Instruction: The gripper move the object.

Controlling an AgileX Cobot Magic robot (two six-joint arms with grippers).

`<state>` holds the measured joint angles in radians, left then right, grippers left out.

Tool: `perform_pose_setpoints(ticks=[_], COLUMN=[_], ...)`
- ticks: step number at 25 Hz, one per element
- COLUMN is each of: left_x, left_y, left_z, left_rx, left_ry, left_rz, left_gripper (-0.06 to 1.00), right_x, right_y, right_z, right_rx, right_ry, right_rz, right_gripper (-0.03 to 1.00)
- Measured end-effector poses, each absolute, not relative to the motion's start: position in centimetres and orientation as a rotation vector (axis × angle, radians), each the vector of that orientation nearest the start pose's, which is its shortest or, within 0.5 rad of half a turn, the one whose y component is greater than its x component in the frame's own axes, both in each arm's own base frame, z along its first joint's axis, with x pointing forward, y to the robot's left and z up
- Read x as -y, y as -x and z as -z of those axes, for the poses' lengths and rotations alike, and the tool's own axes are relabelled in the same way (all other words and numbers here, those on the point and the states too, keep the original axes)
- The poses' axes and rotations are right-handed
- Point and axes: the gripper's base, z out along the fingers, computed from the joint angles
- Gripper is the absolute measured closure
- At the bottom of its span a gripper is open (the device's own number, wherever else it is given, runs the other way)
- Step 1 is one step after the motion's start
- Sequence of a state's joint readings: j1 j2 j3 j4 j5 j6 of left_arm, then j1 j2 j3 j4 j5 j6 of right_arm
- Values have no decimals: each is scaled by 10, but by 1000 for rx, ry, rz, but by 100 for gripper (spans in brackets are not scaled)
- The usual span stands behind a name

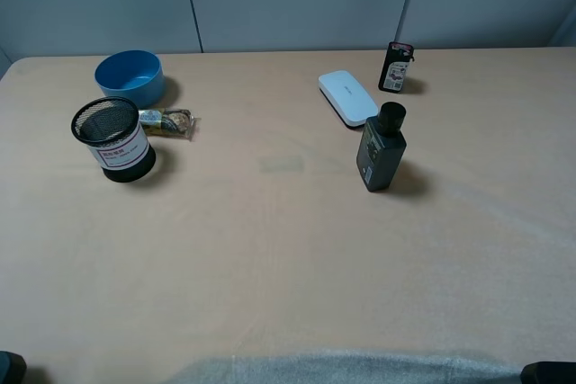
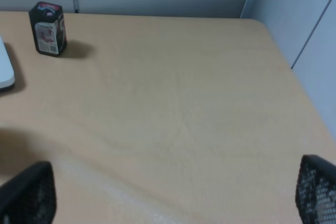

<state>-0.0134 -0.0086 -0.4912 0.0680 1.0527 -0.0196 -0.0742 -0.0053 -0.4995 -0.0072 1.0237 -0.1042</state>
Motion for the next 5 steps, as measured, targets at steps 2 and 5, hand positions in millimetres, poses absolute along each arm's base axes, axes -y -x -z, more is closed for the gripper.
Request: perform_pose_setpoints(ticks=[2, 5], left_x=[-5, -5], left_y=[5, 5], left_z=[-276, -276], left_rx=[-2035, -2035], left_ry=[9, 9], left_rz=[-61, -61], left_gripper=[21, 21], right_x=[0, 0], right_y=[4, 4], right_z=[-280, -280], right_rx=[-2004, -2004], right_ry=[30, 30], right_rz=[123, 123], right_gripper=[27, 27])
